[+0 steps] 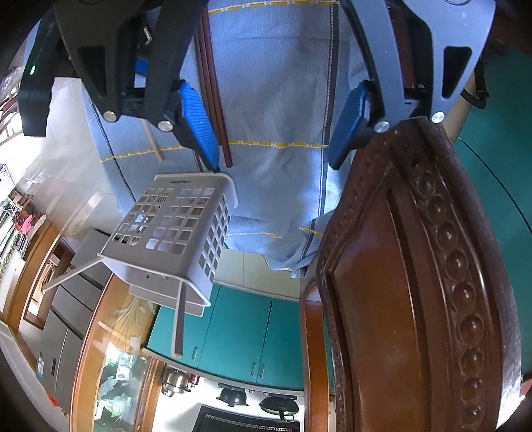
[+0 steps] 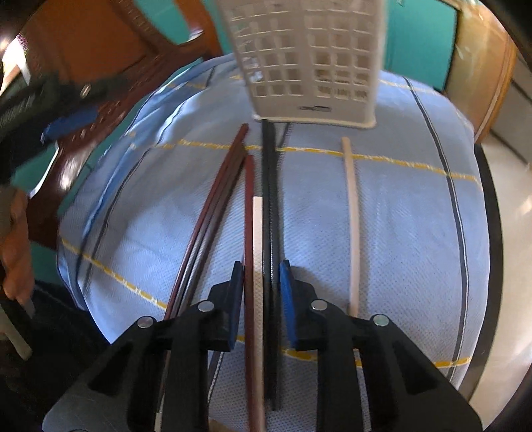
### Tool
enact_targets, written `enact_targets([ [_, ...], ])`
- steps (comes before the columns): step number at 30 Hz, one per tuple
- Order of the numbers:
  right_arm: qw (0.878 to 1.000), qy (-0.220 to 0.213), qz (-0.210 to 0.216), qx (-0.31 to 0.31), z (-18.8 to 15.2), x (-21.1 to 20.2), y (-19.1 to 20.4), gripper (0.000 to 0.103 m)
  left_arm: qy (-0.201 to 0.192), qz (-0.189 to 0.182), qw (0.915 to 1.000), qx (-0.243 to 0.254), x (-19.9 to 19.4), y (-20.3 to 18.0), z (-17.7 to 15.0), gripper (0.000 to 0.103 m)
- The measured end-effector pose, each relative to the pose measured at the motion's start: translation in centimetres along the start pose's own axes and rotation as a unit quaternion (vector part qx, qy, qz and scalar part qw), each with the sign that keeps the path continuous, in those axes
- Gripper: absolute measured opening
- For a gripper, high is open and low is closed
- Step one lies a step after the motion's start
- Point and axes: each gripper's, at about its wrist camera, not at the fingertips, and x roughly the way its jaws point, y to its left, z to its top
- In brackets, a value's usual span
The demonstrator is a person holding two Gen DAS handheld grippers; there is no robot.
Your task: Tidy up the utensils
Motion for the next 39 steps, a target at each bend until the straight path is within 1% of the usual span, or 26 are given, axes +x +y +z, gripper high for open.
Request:
enact_targets([
  [2,1.000,-0.006,0.004,0.011,0.2,0.0,-0.3,0.022,0.004,-0.001,1.0000,0.002,0.2,-0.1,-0.1,0.069],
  [4,1.000,-0.014,0.005,0.011,0.2,-0.4,-0.3,0.018,0.007,-0.002,1.0000,0.004,0.3,-0.2,-0.2,0.069],
  [7,1.000,-0.023,0.005,0.007,0.3,-0.9,-0.4,0.017,0.013,-0.002,0.9999,0.009,0.6,-0.4,-0.3,0.070],
  [10,1.000,-0.024,-0.003,0.006,0.2,-1.0,-0.6,0.017,0.017,-0.001,0.9997,0.015,0.9,-0.7,-0.5,0.072],
  [13,0.999,-0.035,-0.021,0.007,0.4,-1.3,-0.8,0.018,0.028,-0.001,0.9993,0.023,1.3,-1.1,-0.8,0.073],
  [16,0.997,-0.058,-0.049,0.005,0.9,-1.9,-1.2,0.019,0.039,0.001,0.9986,0.035,1.9,-1.6,-1.2,0.073],
  [17,0.996,-0.064,-0.059,0.007,1.0,-2.0,-1.4,0.020,0.045,0.002,0.9982,0.039,2.1,-1.7,-1.4,0.073],
  [18,0.995,-0.068,-0.069,0.013,1.2,-2.1,-1.8,0.026,0.055,0.000,0.9975,0.044,2.4,-2.0,-1.7,0.073],
  [19,0.995,-0.068,-0.072,0.018,1.2,-2.1,-2.2,0.031,0.062,-0.004,0.9970,0.045,2.7,-2.1,-1.9,0.073],
  [22,0.994,-0.058,-0.087,0.032,1.4,-1.6,-3.0,0.036,0.089,-0.019,0.9946,0.050,3.6,-2.7,-2.7,0.073],
  [27,0.994,-0.039,-0.100,0.030,1.1,-0.9,-3.3,0.039,0.123,-0.021,0.9898,0.069,4.9,-3.8,-4.0,0.073],
  [29,0.994,-0.032,-0.100,0.030,1.0,-0.5,-3.3,0.040,0.128,-0.018,0.9888,0.075,5.1,-3.9,-4.2,0.074],
  [31,0.995,-0.023,-0.089,0.035,0.8,-0.1,-3.5,0.040,0.133,-0.016,0.9879,0.078,5.3,-4.0,-4.5,0.075],
  [33,0.995,-0.024,-0.089,0.034,0.7,-0.1,-3.3,0.039,0.136,-0.014,0.9874,0.079,5.5,-4.1,-4.6,0.075],
  [34,0.995,-0.024,-0.085,0.034,0.6,0.0,-3.3,0.038,0.138,-0.013,0.9872,0.080,5.5,-4.1,-4.6,0.075],
  [35,0.996,-0.023,-0.081,0.036,0.6,0.0,-3.3,0.034,0.139,-0.013,0.9869,0.080,5.6,-4.0,-4.6,0.075],
  [36,0.996,-0.022,-0.077,0.036,0.5,0.1,-3.3,0.023,0.141,-0.012,0.9868,0.080,5.7,-3.9,-4.6,0.076],
  [37,0.996,-0.020,-0.077,0.033,0.6,0.1,-3.1,0.015,0.143,-0.010,0.9865,0.079,5.8,-3.9,-4.6,0.076],
  [39,0.997,-0.019,-0.074,0.034,0.6,0.1,-3.1,0.008,0.145,-0.009,0.9864,0.078,5.9,-3.7,-4.6,0.076],
])
